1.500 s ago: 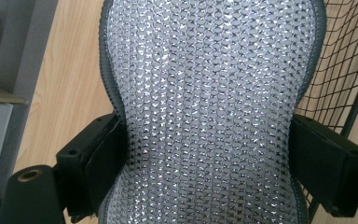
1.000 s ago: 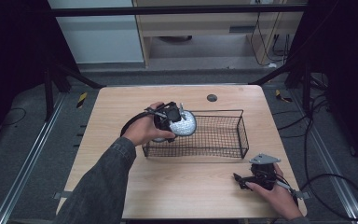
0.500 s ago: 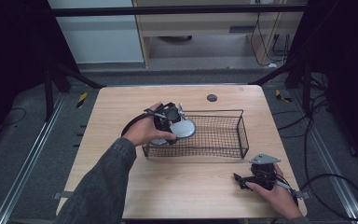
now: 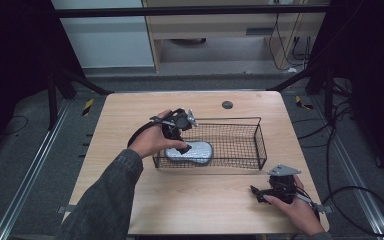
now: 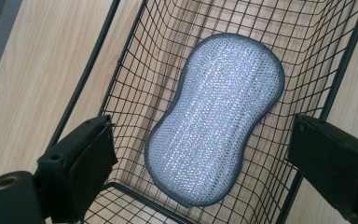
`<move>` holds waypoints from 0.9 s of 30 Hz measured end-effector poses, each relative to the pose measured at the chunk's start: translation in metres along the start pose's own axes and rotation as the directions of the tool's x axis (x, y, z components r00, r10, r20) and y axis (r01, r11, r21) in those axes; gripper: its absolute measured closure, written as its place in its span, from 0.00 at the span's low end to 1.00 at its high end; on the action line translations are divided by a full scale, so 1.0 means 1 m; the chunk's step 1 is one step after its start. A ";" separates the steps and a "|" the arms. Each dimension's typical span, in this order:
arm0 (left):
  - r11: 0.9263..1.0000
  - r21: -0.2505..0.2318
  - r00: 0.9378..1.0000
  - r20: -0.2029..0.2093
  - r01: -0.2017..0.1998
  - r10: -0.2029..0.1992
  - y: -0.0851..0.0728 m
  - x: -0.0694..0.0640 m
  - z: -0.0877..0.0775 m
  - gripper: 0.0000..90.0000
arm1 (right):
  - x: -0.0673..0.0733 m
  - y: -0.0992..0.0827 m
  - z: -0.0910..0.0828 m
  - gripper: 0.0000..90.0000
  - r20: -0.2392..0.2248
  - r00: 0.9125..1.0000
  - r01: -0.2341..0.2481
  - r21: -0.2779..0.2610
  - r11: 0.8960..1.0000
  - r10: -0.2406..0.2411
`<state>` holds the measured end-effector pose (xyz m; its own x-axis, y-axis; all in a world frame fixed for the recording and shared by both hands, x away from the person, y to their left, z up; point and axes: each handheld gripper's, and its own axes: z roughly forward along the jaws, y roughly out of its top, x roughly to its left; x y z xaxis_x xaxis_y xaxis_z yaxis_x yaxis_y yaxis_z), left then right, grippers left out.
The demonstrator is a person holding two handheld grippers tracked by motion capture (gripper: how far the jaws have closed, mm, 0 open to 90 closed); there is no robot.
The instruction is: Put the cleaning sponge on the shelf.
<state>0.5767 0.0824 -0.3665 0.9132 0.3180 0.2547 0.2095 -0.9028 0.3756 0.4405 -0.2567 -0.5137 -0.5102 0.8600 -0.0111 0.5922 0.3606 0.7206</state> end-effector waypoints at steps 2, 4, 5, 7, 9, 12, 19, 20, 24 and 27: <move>1.000 -0.004 1.000 -0.009 0.003 -0.003 0.000 -0.001 -0.002 0.08 | 0.000 0.000 0.000 0.00 0.001 1.000 0.001 0.000 1.000 -0.001; 1.000 -0.014 1.000 -0.010 0.010 -0.010 0.000 -0.001 -0.003 0.08 | 0.000 0.000 0.000 0.00 0.001 1.000 0.001 0.000 1.000 -0.001; 1.000 -0.018 1.000 -0.008 0.015 -0.016 0.000 -0.002 -0.005 0.07 | 0.000 0.000 0.000 0.00 0.000 1.000 0.001 -0.001 1.000 -0.001; 0.999 -0.035 1.000 -0.008 0.024 -0.025 -0.001 -0.003 -0.007 0.07 | 0.000 0.000 0.000 0.00 0.001 1.000 0.000 0.001 1.000 0.000; 0.998 -0.050 0.999 -0.004 0.036 -0.037 -0.002 -0.005 -0.010 0.07 | 0.000 0.000 0.000 0.00 0.001 1.000 0.001 0.000 1.000 -0.001; 0.997 -0.064 0.999 -0.002 0.046 -0.046 -0.004 -0.008 -0.013 0.06 | 0.000 0.000 0.000 0.00 0.001 1.000 0.000 0.000 1.000 0.000; 0.990 -0.106 0.995 -0.005 0.096 -0.097 -0.012 -0.011 -0.022 0.05 | 0.000 0.000 0.000 0.00 0.000 1.000 0.001 -0.001 1.000 -0.001; 0.989 -0.108 0.995 -0.007 0.101 -0.102 -0.013 -0.011 -0.023 0.05 | 0.000 0.000 0.000 0.00 0.000 1.000 0.001 -0.001 1.000 -0.001; 0.983 -0.130 0.991 -0.007 0.131 -0.133 -0.021 -0.012 -0.028 0.04 | 0.000 0.000 0.000 0.00 0.001 1.000 0.003 0.000 1.000 -0.003; 0.978 -0.143 0.987 -0.021 0.152 -0.156 -0.029 -0.013 -0.032 0.04 | 0.000 0.000 0.000 0.00 0.000 1.000 0.003 -0.001 1.000 -0.003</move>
<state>0.5472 0.1136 -0.3525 0.8616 0.4613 0.2118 0.2937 -0.7934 0.5332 0.4408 -0.2568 -0.5139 -0.5119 0.8589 -0.0135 0.5897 0.3629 0.7215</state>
